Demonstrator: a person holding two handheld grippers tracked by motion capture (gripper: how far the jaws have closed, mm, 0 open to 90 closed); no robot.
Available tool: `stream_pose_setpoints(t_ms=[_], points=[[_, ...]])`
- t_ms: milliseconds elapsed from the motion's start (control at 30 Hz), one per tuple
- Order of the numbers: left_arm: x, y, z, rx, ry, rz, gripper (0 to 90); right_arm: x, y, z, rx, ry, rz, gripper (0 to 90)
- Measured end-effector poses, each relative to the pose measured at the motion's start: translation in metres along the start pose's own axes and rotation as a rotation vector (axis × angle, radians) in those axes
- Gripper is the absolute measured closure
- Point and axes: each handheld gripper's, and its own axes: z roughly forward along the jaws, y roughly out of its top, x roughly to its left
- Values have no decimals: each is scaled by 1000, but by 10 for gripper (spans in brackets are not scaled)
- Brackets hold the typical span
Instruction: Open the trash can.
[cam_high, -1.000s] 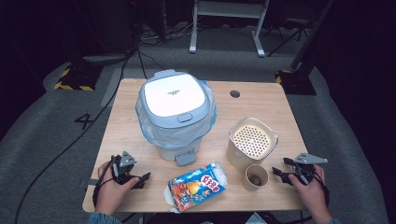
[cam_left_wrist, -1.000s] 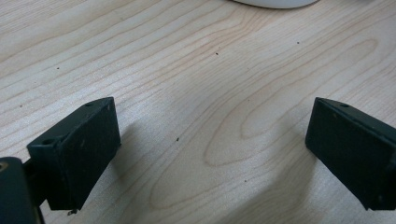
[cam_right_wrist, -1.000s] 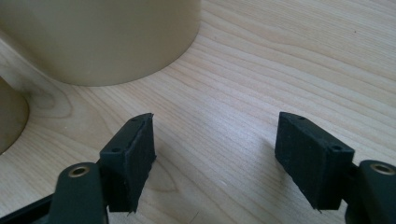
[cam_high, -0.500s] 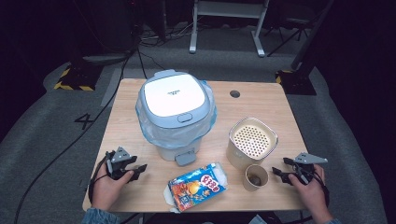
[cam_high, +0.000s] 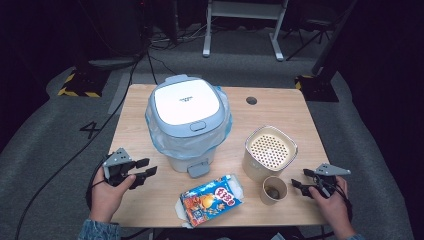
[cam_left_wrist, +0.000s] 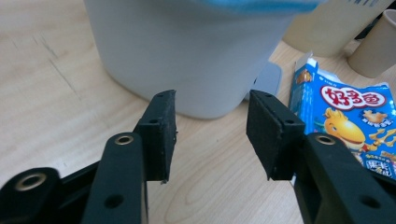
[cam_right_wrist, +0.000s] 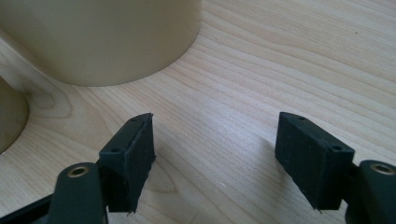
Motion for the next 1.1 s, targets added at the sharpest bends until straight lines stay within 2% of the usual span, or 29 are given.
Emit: stream_pose_setpoints(t_ms=[67,100,133,167,233,500,600,700,833,1100], points=[[-4,9,-4,-35,-13,31,562,0,0,0,0,0,0,288],[-4,9,-4,-35,-13,31,568,0,0,0,0,0,0,288],[-7,18,-8,-66,-22,64,592,0,0,0,0,0,0,288],[-7,18,-8,-66,-22,64,617,0,0,0,0,0,0,288],[-12,30,-13,-86,-47,92,641,-1,0,0,0,4,-4,287],[-18,57,-23,-75,-81,154,678,0,0,0,0,0,-7,287],[-19,65,-27,-79,-102,153,669,-1,0,0,0,1,-7,288],[-22,76,-28,-76,-127,174,652,-1,0,0,0,1,-7,287],[-28,91,-31,-94,-183,206,656,0,0,0,0,1,-7,288],[-34,115,-33,-126,-225,239,662,-1,0,0,0,1,-7,287]])
